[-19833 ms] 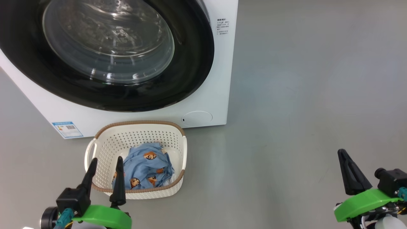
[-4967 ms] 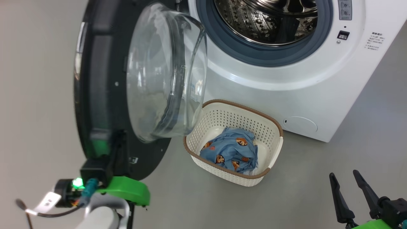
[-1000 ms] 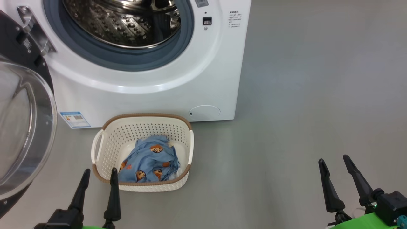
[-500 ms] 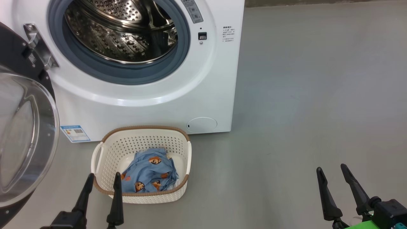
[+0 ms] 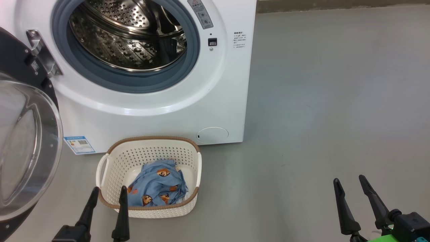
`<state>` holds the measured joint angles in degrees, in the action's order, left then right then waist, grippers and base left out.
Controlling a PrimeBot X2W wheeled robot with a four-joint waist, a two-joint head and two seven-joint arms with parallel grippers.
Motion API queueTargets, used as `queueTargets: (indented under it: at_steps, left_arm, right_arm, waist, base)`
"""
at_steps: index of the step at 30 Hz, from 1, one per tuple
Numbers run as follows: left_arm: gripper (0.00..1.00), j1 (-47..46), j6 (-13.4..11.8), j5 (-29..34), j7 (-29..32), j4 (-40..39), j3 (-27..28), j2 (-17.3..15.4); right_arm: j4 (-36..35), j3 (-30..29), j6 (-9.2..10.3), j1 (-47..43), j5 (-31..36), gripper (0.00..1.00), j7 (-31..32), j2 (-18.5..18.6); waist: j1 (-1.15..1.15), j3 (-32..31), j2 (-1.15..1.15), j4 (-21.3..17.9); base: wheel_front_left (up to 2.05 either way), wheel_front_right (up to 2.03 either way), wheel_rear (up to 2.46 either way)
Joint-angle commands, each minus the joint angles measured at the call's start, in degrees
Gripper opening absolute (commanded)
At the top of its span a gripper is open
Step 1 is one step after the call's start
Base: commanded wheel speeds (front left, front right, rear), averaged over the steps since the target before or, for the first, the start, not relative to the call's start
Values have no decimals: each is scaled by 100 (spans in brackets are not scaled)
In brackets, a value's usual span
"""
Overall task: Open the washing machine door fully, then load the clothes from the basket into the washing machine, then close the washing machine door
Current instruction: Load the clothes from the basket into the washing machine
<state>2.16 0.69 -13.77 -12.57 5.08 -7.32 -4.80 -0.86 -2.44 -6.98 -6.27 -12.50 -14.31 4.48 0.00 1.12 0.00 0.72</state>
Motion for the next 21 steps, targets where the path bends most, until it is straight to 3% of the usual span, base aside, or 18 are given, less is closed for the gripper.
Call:
queueTargets:
  at_steps: [1,13,21]
  left_arm:
    - [100,-136,-45,-31,18,-112,171,-76]
    - [100,-130,-118,-22,-8,-73,112,-101]
    - [100,-169,-185,-6,-16,-36,64,-101]
  right_arm:
    - [-121,140,-51,38,82,100,-69,38]
    - [-128,148,-51,36,63,100,-69,30]
    - [-126,120,-51,45,52,100,-69,48]
  waist:
    - [0,0,0,1]
    - [0,-18,0,-8]
    - [0,8,0,6]
  base:
    - [0,0,0]
    - [6,-6,0]
    - [98,-98,0]
